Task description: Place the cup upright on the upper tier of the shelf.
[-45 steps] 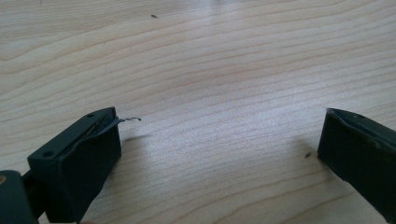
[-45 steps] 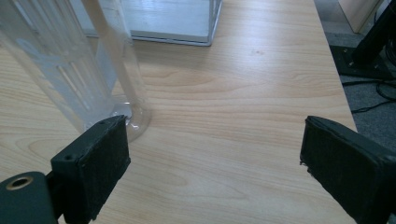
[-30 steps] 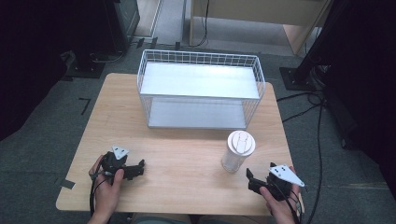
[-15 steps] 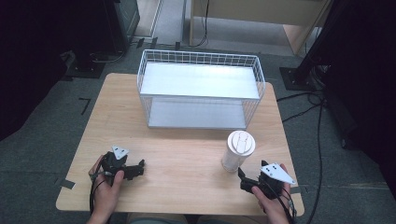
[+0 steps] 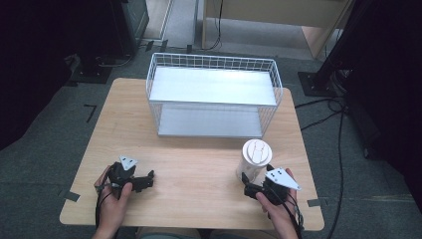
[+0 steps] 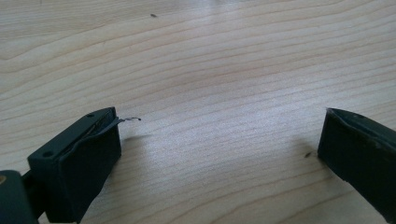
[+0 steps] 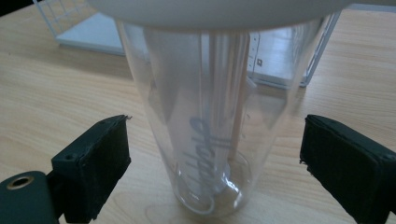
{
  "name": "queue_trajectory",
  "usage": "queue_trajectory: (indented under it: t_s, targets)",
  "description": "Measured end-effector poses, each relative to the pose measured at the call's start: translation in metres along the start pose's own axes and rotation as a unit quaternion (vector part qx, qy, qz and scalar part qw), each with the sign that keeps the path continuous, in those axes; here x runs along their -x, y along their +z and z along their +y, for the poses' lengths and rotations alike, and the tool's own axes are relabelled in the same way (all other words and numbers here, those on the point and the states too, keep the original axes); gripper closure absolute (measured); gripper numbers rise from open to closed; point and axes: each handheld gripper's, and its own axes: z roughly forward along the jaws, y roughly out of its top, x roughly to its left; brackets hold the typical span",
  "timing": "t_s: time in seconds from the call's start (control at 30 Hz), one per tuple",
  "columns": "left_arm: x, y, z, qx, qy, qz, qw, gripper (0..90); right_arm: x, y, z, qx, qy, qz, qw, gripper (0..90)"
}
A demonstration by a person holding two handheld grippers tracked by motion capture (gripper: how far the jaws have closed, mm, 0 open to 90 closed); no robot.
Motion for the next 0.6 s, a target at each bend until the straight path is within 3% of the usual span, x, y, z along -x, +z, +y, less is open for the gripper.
queue_trajectory:
  t_s: [0.1,0.17,0.33,0.6]
  targets:
    - [0.0,0.0,0.0,0.0,-0.001,0.0,1.0,0.0,-0.001,0.005,0.002,0.007,0.014,0.015,0.9998,11.2]
    - [0.0,0.0,0.0,0.0,0.0,0.0,1.0,0.0,-0.002,0.008,0.002,0.018,0.018,-0.006,0.9997,15.5]
    - [0.0,0.0,0.0,0.0,0.0,0.0,1.0,0.0,0.0,0.013,0.003,0.03,0.044,0.003,0.9986,14.1]
    - [0.0,0.0,0.0,0.0,0.0,0.0,1.0,0.0,-0.005,0.024,0.004,0.055,0.048,-0.018,0.9972,12.8]
